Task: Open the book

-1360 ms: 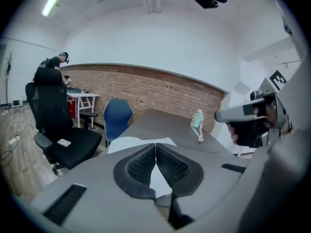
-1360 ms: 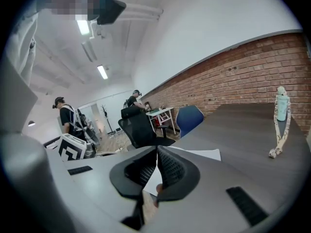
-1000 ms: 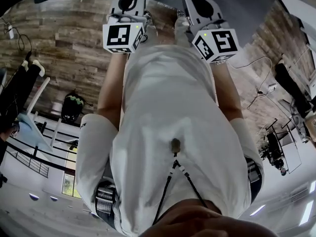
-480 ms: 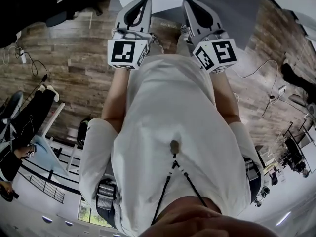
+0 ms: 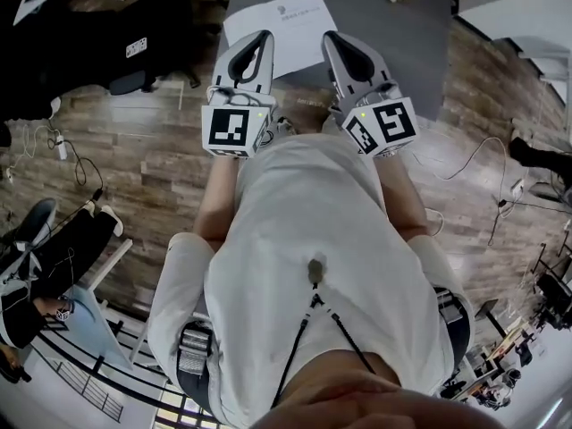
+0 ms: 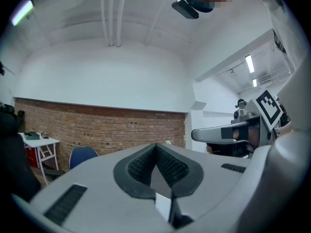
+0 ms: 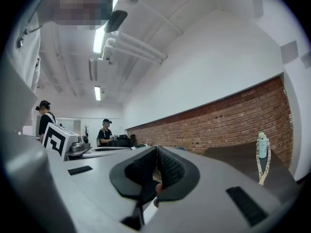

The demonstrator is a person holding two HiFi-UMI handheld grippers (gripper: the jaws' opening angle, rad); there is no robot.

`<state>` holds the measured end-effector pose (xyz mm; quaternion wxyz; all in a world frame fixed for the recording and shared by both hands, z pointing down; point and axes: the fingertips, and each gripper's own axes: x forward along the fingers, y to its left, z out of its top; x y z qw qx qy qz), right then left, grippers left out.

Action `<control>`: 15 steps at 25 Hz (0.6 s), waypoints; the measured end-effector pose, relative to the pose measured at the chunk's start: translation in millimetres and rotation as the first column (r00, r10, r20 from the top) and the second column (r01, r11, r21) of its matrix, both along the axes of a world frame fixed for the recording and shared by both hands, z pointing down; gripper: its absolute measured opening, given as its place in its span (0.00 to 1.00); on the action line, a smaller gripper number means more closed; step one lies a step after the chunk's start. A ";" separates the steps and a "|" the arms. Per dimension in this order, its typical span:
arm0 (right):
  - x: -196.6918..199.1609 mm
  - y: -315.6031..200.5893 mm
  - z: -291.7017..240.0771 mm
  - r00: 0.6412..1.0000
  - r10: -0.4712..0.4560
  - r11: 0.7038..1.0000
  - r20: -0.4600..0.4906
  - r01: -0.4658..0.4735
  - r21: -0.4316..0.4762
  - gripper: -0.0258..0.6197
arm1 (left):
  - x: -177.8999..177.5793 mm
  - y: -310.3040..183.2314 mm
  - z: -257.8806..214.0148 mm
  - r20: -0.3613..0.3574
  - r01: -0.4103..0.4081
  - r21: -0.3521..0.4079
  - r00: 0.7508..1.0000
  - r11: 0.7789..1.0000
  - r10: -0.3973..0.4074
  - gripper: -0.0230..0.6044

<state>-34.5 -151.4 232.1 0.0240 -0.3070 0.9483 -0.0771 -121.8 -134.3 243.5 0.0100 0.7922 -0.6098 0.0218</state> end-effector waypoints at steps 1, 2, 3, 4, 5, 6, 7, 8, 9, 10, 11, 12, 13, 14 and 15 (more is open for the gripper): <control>0.4 2.6 -6.3 1.000 0.003 1.000 0.008 -0.003 0.007 0.10 | 0.5 2.0 -7.0 0.001 -0.003 0.009 1.000 1.000 0.003 0.07; 1.3 4.9 -11.7 1.000 0.008 1.000 0.016 -0.008 0.013 0.10 | 1.3 4.1 -13.1 0.002 -0.007 0.017 1.000 1.000 0.007 0.07; 2.3 7.1 -16.3 1.000 0.013 1.000 0.024 -0.013 0.018 0.10 | 2.4 6.2 -18.3 0.004 -0.009 0.024 1.000 1.000 0.009 0.07; 3.1 9.1 -20.2 0.999 0.017 1.000 0.029 -0.017 0.022 0.10 | 3.4 8.4 -22.8 0.005 -0.011 0.031 1.000 0.999 0.011 0.07; 3.5 10.7 -23.7 0.999 0.020 0.999 0.032 -0.021 0.028 0.10 | 3.9 10.4 -26.5 0.007 -0.012 0.036 1.000 0.999 0.011 0.07; 3.4 11.6 -27.0 0.999 0.023 0.999 0.035 -0.024 0.035 0.10 | 3.8 11.8 -29.2 0.010 -0.012 0.041 1.000 0.999 0.012 0.07; 3.1 11.7 -30.5 0.999 0.027 0.999 0.040 -0.028 0.042 0.10 | 3.1 12.5 -31.2 0.011 -0.012 0.045 1.000 0.999 0.012 0.07; 2.7 11.2 -34.0 0.998 0.031 0.998 0.045 -0.033 0.048 0.09 | 1.9 12.6 -32.8 0.013 -0.012 0.047 1.000 0.999 0.011 0.07; 2.4 10.8 -37.2 0.998 0.035 0.998 0.051 -0.038 0.052 0.10 | 0.5 12.5 -34.4 0.014 -0.011 0.048 1.000 0.999 0.010 0.07; 2.5 11.0 -40.1 0.998 0.039 0.998 0.055 -0.042 0.054 0.10 | -0.7 12.9 -36.2 0.014 -0.009 0.049 1.000 0.999 0.008 0.07; 3.1 12.1 -42.6 0.997 0.042 0.997 0.058 -0.045 0.055 0.10 | -1.5 14.1 -38.0 0.012 -0.006 0.049 1.000 0.999 0.005 0.07; 4.0 14.1 -44.8 0.997 0.043 0.997 0.059 -0.047 0.055 0.10 | -1.8 16.0 -39.9 0.008 -0.003 0.048 1.000 0.999 0.002 0.07; 5.1 16.6 -46.5 0.997 0.044 0.997 0.060 -0.047 0.054 0.10 | -1.6 18.1 -41.6 0.005 0.000 0.048 1.000 0.999 0.000 0.07; 5.9 18.9 -47.9 0.997 0.043 0.997 0.059 -0.046 0.055 0.10 | -1.1 20.1 -43.0 0.002 0.001 0.048 1.000 0.999 -0.001 0.07; 6.3 20.9 -49.2 0.997 0.043 0.997 0.058 -0.046 0.056 0.10 | -0.3 21.6 -44.2 0.000 0.000 0.048 1.000 0.999 0.000 0.07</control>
